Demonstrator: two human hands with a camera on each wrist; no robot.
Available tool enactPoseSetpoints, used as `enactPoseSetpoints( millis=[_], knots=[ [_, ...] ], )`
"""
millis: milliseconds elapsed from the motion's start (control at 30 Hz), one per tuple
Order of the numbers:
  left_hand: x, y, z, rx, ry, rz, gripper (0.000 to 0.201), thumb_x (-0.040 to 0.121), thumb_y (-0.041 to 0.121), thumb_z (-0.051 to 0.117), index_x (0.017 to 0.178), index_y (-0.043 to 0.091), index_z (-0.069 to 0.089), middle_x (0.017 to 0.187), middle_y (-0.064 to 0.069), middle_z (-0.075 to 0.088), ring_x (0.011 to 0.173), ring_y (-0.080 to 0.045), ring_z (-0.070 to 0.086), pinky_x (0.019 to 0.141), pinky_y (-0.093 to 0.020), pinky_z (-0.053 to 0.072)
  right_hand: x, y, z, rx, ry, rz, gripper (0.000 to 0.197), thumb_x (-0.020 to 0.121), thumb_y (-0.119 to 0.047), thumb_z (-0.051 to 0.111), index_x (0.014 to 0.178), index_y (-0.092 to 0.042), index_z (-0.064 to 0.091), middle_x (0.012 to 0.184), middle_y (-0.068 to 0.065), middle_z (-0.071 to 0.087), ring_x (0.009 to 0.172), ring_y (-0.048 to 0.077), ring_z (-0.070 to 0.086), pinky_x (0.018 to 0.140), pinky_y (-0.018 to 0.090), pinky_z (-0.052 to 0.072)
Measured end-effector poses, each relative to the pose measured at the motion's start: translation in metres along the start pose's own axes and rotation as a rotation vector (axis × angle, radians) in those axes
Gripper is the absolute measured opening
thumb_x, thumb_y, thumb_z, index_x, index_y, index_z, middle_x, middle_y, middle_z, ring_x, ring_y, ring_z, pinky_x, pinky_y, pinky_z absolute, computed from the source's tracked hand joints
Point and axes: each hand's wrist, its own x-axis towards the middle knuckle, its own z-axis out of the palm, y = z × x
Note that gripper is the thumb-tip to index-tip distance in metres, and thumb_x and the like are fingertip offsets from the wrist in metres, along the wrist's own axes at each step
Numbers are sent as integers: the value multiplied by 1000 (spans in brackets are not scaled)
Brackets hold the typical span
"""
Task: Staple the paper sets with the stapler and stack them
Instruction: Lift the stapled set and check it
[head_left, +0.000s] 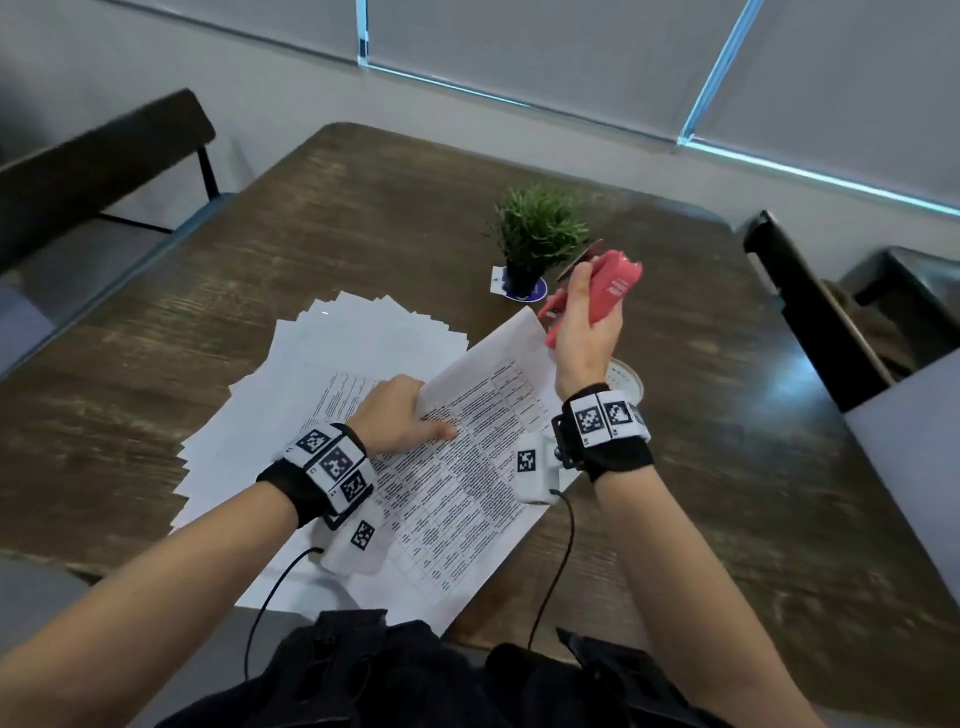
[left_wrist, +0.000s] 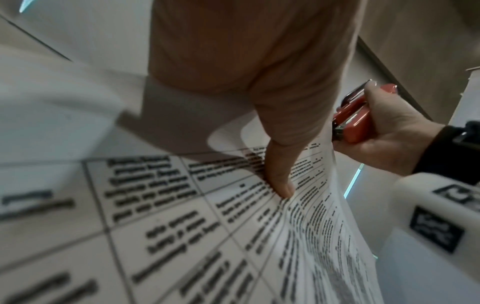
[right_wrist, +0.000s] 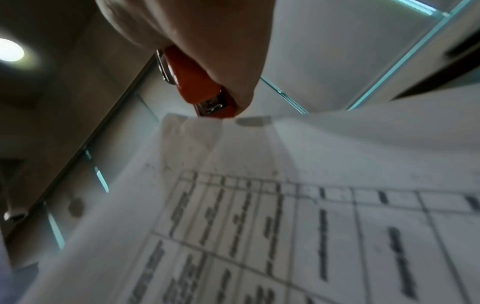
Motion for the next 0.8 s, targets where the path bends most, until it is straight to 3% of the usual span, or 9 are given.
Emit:
enactPoseSetpoints(
  millis=[100,300,367,533,667,800],
  knots=[
    [-1,4,1,-14,1,10,38,72,43,82,70,21,51,67,3,58,58,-9,55,48,-21,38,-5,6,-1,13,-23,6,12,97,-29,57,93,-18,56,73,1,59,65,13,56,59,25,48],
    [-1,2,4,14,-14,10,43,70,46,82,92,14,63,78,-1,66,70,-15,64,59,-25,47,-8,-2,4,83,-70,44,22,97,-25,57,80,-12,58,58,6,56,51,19,52,54,32,47],
    [-1,3,5,23,-13,10,43,71,46,82,94,14,63,80,0,66,72,-15,64,62,-26,49,-6,-3,6,96,-54,62,25,97,-24,57,78,-9,57,53,5,55,45,18,51,47,29,47],
    [-1,4,6,48,-18,-2,41,73,43,81,96,16,61,79,1,63,71,-15,63,63,-27,50,-5,-1,6,101,-45,87,34,88,-40,60,71,-10,57,51,3,54,42,20,48,43,27,44],
    [-2,5,7,72,-45,13,34,74,42,81,82,20,56,72,3,60,65,-14,59,56,-23,45,-4,5,6,81,24,56,42,82,-46,59,63,-8,54,48,3,52,35,20,43,38,25,38],
    [-3,4,8,42,-62,22,34,74,40,82,71,24,52,67,2,59,59,-14,57,53,-23,42,-2,12,8,36,79,48,44,93,-36,61,58,-10,54,44,0,51,33,19,41,39,25,37]
  ],
)
